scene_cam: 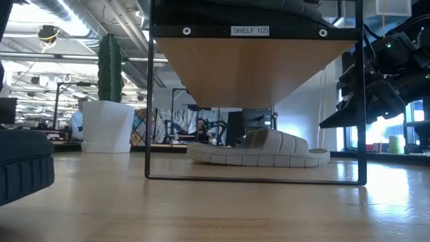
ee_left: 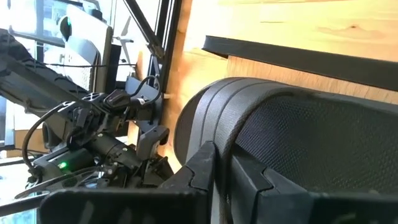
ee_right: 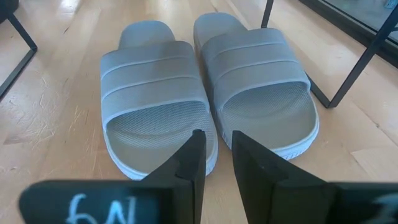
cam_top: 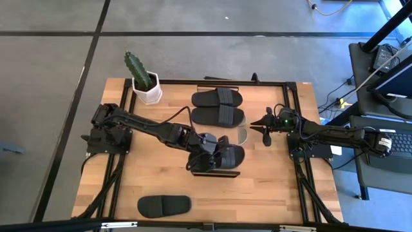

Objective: Pick and place slides into the shelf
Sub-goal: Put the black slipper on the shelf

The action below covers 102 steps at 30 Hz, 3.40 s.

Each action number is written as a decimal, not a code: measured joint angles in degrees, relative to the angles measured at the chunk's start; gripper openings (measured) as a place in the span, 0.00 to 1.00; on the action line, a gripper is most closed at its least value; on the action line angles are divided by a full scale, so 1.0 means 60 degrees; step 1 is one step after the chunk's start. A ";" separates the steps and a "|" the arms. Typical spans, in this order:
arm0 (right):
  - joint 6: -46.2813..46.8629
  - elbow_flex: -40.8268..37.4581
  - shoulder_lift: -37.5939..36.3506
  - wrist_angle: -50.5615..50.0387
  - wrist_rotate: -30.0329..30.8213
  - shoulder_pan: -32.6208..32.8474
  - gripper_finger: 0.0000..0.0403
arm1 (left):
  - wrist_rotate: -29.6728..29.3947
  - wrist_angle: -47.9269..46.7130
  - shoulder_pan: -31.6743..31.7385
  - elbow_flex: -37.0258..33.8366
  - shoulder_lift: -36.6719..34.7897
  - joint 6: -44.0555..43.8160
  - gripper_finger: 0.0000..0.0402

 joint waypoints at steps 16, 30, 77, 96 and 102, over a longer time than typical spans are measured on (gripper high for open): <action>0.0004 0.0000 0.0000 0.0000 0.0001 -0.0002 0.20 | -0.0008 0.0046 0.0000 0.0002 0.0000 -0.0047 0.06; 0.0004 0.0000 -0.0002 -0.0011 0.0003 0.0000 0.20 | 0.0320 0.0012 0.0018 0.0004 0.0000 -0.0193 0.30; -0.0016 0.0000 -0.0004 0.0030 0.0003 -0.0004 0.20 | -0.1141 -0.2536 -0.1745 0.0018 -0.1922 -0.8052 0.35; -0.0998 0.0000 -0.0003 0.3210 0.0185 -0.0007 0.20 | -0.3465 -0.4988 -0.3626 0.0011 -0.2385 -1.7221 0.35; -0.1056 0.0000 0.0000 0.3658 0.0185 -0.0007 0.20 | -0.3325 -0.5888 -0.3636 0.0004 -0.2023 -1.9632 0.35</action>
